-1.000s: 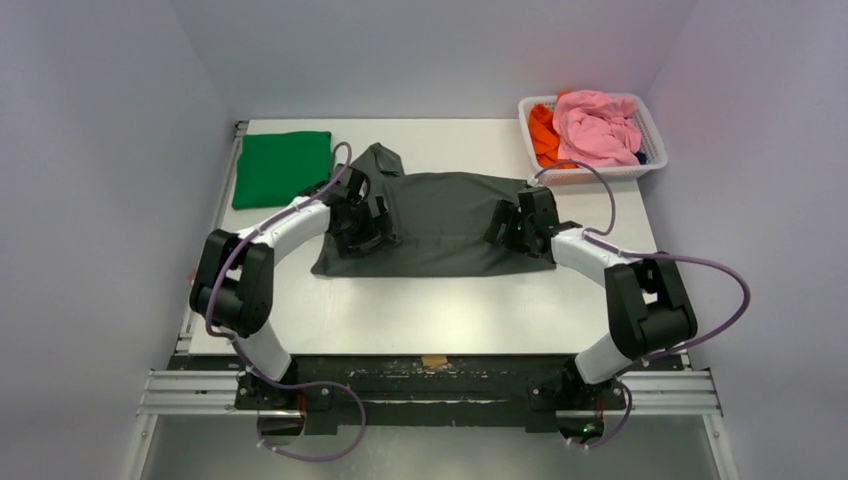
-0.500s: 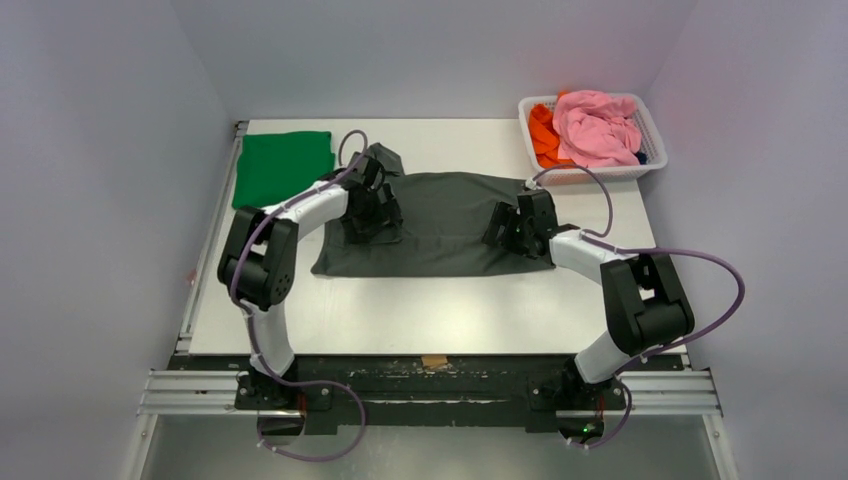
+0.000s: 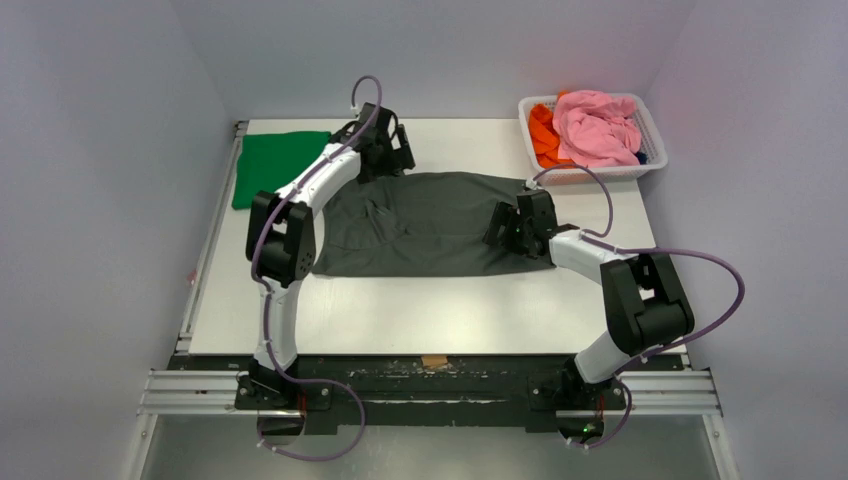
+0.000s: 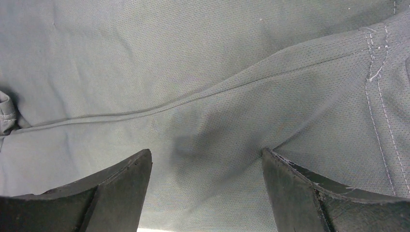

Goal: Fold and stack the t-shirts
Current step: Fold the flattened tshirt in 1/3 of the way, then grab the side of the flattened tshirt furthest away from the robot with both arms, then fold the other side of the tshirt into a rectangle

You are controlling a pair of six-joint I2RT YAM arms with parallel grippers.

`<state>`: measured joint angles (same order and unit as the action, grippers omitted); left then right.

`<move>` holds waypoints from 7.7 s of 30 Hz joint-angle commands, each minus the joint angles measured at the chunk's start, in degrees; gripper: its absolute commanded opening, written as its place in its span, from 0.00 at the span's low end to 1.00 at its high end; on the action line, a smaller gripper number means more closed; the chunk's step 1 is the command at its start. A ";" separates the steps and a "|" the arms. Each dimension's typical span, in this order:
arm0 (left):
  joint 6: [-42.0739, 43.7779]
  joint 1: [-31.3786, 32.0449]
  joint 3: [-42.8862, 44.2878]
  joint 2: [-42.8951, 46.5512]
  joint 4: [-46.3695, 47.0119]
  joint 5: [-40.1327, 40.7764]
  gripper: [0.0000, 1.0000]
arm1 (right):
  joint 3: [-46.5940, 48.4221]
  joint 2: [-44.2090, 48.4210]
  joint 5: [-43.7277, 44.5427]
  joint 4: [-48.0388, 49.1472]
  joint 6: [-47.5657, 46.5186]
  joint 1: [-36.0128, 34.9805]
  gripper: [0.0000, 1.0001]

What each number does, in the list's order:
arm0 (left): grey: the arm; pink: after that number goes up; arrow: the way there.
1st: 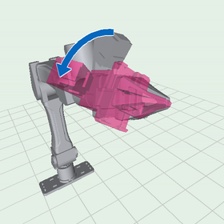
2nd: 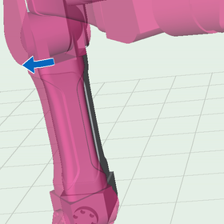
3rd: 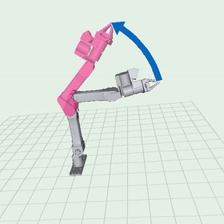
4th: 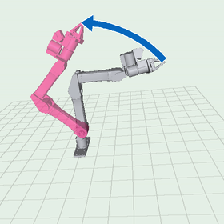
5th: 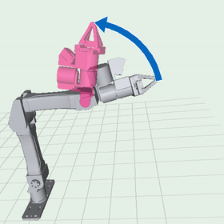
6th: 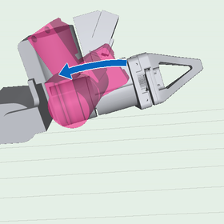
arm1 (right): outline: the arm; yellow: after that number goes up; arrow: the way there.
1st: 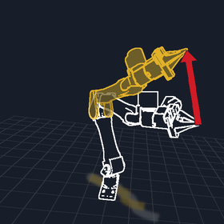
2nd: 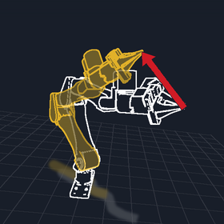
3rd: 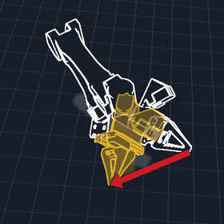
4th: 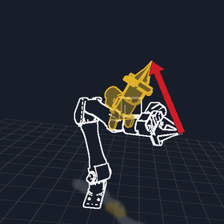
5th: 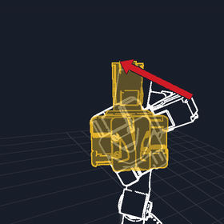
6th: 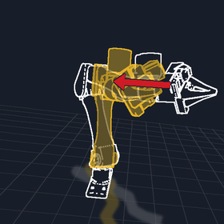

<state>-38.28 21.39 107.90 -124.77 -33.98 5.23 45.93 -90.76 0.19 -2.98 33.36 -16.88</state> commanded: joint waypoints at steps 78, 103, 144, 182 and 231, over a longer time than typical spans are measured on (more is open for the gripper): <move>-11.86 12.36 -59.40 35.32 6.23 -3.03 1.00 | -11.41 48.93 8.43 -22.86 6.58 -0.95 0.90; -16.97 14.39 -68.58 55.01 -4.98 3.06 1.00 | -11.41 44.37 12.28 -16.91 6.00 -0.96 0.89; -3.97 -4.07 12.86 -12.43 -18.75 7.74 0.15 | -4.82 22.56 22.31 -10.40 3.64 -0.52 0.88; -3.99 0.30 -26.57 27.40 -9.22 6.19 0.00 | 28.33 -19.14 32.50 -22.80 1.89 7.20 0.36; -35.32 33.21 -76.74 78.62 -19.97 11.41 0.49 | -2.69 18.61 38.20 -23.75 6.65 3.61 0.62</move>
<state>-67.92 51.16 32.18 -49.65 -49.43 16.60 43.75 -75.85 30.79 -20.16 31.81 -13.34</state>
